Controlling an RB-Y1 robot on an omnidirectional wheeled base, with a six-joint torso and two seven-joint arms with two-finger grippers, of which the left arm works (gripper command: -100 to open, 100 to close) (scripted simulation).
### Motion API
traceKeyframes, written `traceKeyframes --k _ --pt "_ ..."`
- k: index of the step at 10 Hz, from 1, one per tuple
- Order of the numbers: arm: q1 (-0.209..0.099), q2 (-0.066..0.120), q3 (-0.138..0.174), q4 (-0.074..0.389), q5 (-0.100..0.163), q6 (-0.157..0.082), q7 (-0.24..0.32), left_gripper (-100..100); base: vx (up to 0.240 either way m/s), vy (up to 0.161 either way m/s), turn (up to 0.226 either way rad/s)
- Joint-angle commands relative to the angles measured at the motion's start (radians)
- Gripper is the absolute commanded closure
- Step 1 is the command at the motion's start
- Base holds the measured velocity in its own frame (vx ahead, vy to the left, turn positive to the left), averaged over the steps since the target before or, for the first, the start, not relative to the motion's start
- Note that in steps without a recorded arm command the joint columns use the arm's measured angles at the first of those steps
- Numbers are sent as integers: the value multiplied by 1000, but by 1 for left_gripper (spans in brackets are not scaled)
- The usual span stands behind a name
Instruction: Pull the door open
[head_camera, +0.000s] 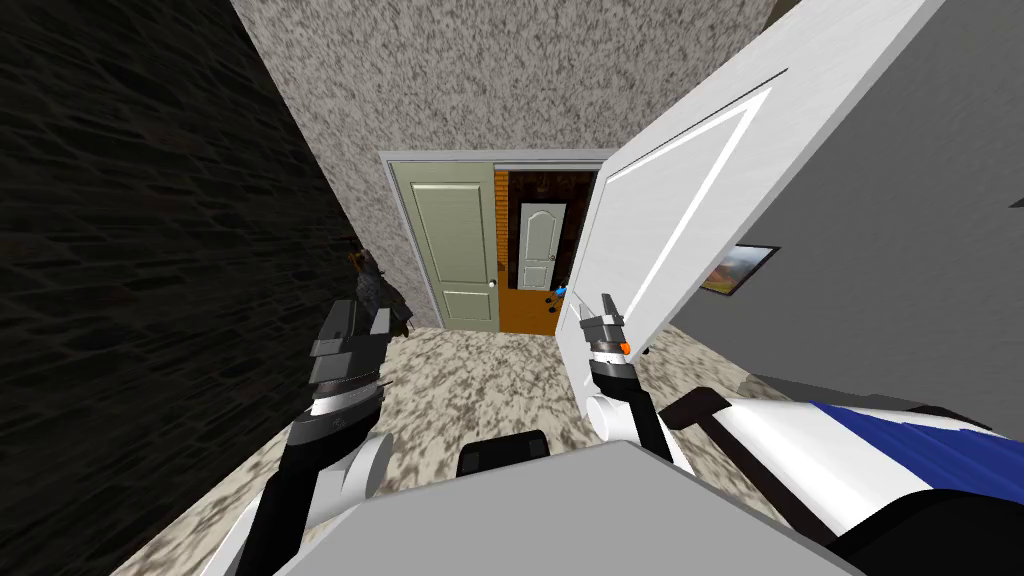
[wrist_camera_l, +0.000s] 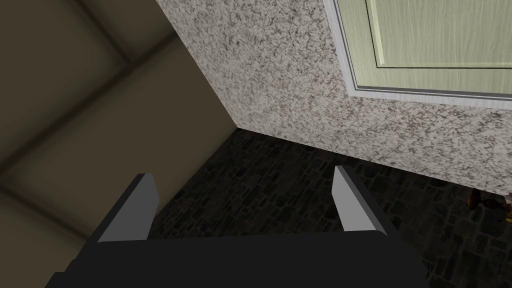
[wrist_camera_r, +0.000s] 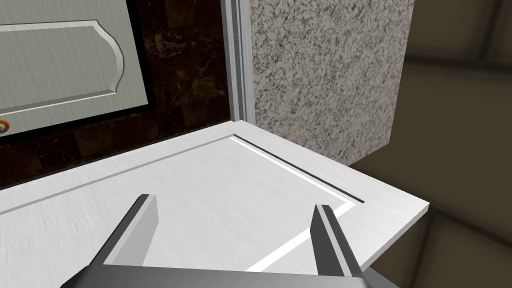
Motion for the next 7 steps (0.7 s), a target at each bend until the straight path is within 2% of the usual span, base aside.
traceKeyframes --k 1,4,7 --pt "-9 8 2 33 -7 -8 -24 -100 86 -7 -6" --pt "-24 19 5 88 -19 -22 -63 -100 156 -36 -5" --pt "-44 33 9 164 -35 -41 -118 -100 162 -40 -7"
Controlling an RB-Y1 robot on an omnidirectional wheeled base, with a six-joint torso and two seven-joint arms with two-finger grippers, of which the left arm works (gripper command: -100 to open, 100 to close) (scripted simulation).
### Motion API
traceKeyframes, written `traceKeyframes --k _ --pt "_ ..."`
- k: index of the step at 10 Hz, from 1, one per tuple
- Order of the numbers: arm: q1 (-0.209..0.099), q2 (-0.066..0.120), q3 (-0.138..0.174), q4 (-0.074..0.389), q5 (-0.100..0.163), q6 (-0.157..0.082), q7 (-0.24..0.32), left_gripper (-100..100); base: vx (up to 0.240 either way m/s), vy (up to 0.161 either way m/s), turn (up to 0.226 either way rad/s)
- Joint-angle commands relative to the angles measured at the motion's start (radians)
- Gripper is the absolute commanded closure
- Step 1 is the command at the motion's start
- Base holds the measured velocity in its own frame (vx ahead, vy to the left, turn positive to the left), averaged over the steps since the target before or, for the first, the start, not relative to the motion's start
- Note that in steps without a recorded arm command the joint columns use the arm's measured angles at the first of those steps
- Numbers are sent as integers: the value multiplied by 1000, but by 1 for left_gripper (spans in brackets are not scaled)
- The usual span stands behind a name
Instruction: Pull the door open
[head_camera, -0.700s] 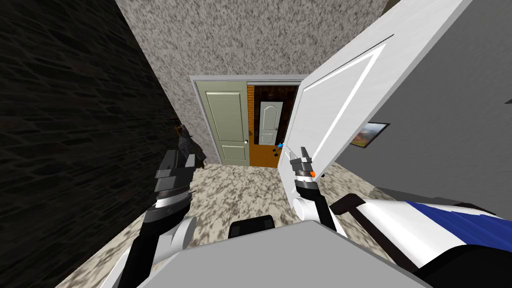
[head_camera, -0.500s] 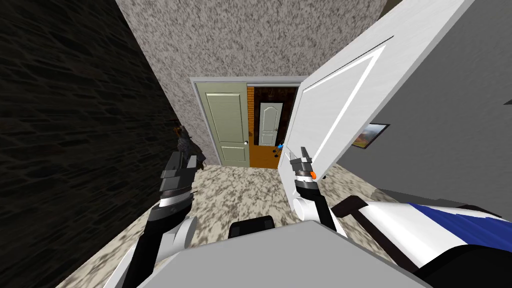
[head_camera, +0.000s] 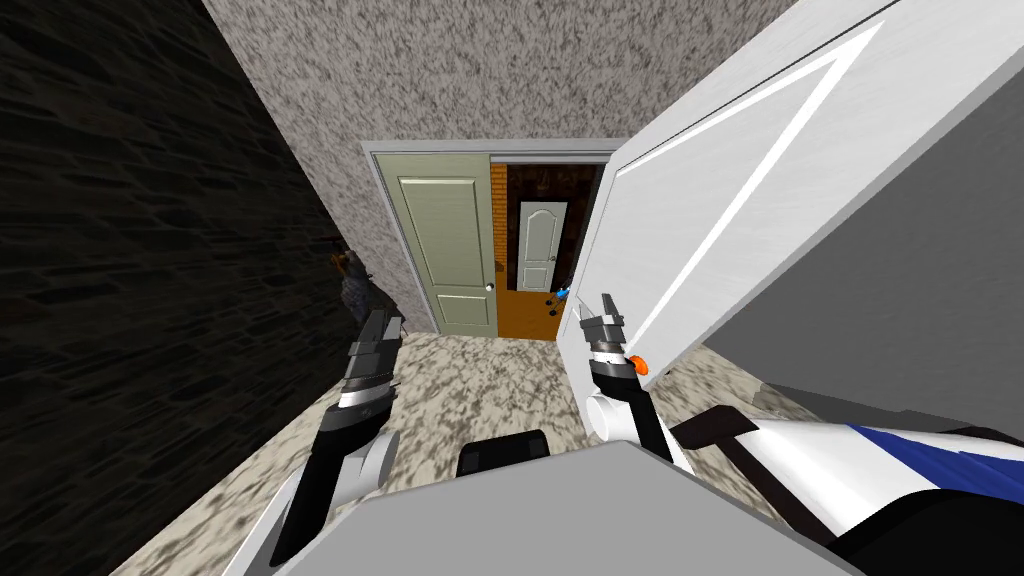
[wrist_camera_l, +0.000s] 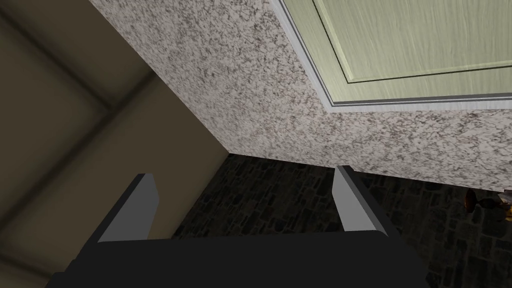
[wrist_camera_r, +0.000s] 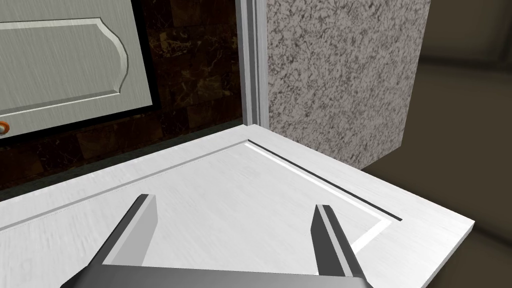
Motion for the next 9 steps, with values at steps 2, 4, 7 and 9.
traceKeyframes --k 2,4,7,9 --pt "-16 11 3 58 -13 -13 -48 -100 148 -14 -6" --pt "-24 16 5 89 -20 -20 -70 -100 113 -21 -3" --pt "-43 26 9 161 -35 -38 -122 -100 102 -30 -7" --pt "-53 31 10 197 -43 -47 -148 -100 133 -38 -3"
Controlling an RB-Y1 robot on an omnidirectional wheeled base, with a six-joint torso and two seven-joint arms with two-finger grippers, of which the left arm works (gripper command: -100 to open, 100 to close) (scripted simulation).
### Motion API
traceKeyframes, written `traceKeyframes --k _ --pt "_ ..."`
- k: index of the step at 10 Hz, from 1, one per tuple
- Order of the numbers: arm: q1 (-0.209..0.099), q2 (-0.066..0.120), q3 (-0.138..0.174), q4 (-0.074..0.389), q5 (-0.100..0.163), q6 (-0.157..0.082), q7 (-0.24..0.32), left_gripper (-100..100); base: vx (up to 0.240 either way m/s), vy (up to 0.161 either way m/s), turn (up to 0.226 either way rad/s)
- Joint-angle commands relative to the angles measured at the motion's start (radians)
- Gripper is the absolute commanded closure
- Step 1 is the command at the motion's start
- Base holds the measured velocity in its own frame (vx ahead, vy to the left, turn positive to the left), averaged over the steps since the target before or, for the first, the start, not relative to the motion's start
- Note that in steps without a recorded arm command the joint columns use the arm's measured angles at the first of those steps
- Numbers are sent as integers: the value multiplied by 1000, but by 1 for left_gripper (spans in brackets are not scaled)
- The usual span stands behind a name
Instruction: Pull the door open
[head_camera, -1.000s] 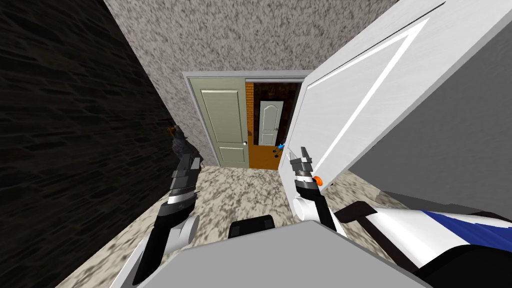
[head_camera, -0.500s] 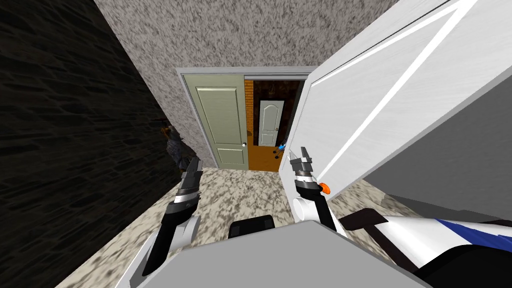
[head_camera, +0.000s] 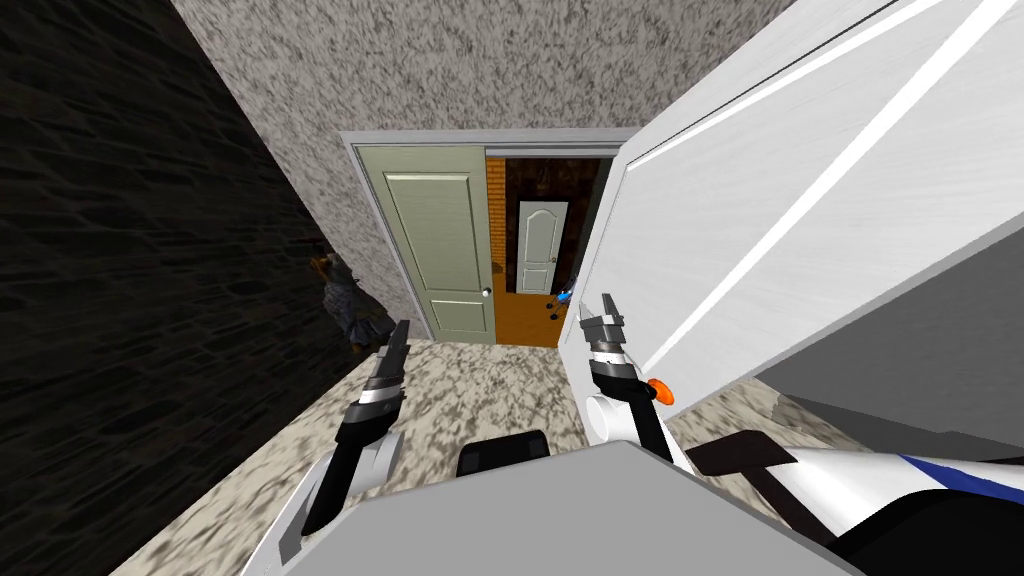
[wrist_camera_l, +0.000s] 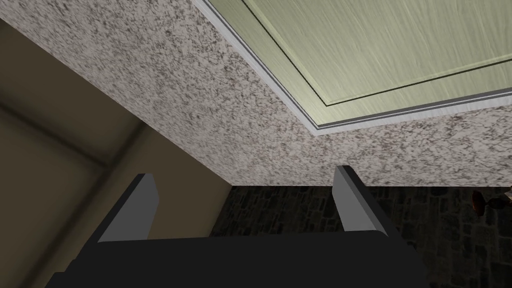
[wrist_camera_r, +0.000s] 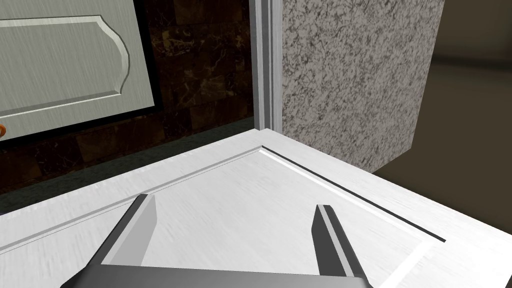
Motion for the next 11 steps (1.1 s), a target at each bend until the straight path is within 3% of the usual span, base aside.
traceKeyframes --k 1,11 --pt "-9 3 1 35 -7 -11 -25 -100 103 -14 -3" --pt "-65 29 12 241 -51 -62 -174 -100 99 -26 -5"
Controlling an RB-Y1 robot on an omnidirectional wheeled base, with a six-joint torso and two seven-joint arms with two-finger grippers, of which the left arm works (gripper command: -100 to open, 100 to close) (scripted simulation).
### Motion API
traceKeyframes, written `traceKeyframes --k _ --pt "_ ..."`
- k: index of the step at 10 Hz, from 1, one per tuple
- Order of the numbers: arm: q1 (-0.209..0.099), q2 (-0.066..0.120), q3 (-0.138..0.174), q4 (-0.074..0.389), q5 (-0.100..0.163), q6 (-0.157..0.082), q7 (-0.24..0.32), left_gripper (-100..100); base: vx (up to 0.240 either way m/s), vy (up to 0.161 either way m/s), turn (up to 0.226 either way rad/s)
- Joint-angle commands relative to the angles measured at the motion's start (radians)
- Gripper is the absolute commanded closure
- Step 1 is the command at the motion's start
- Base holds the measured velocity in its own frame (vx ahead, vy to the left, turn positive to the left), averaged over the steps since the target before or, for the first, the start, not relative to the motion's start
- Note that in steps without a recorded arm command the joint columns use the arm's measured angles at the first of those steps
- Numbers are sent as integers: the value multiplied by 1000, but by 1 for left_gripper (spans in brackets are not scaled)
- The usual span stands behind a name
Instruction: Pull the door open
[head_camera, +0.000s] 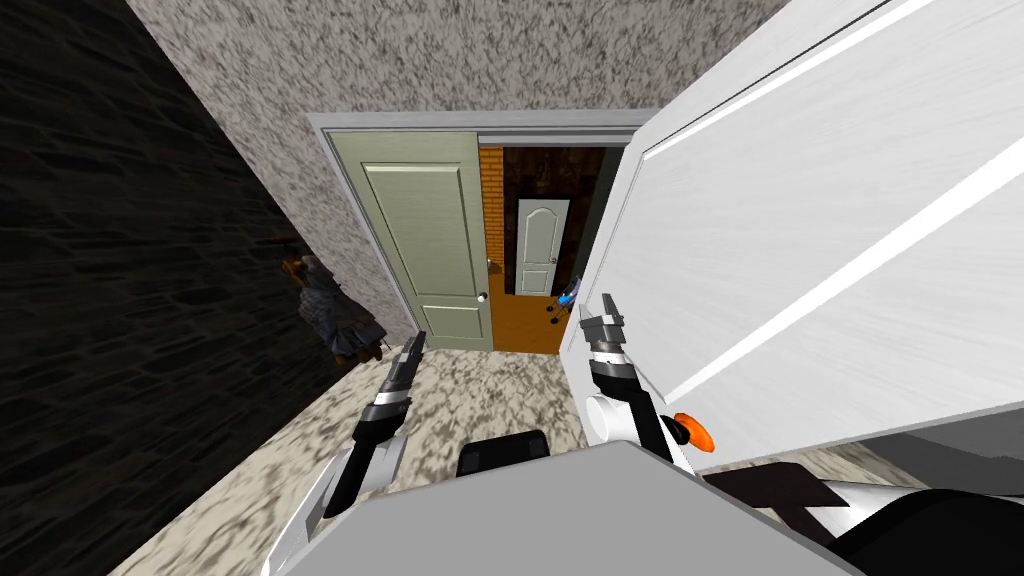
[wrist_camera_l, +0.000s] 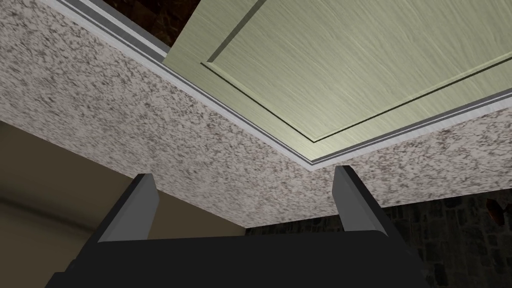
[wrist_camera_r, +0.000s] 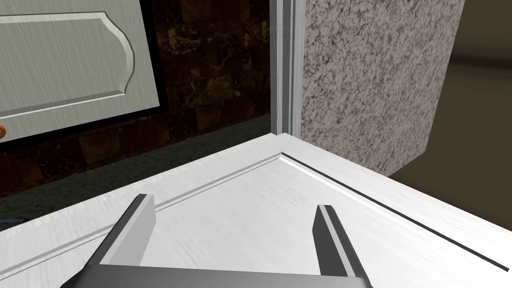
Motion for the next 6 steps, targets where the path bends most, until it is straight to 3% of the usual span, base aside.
traceKeyframes --k 1,6 --pt "-15 4 2 39 -8 -9 -27 -100 100 -18 -4" --pt "-44 16 8 149 -31 -37 -106 -100 101 -25 -6"
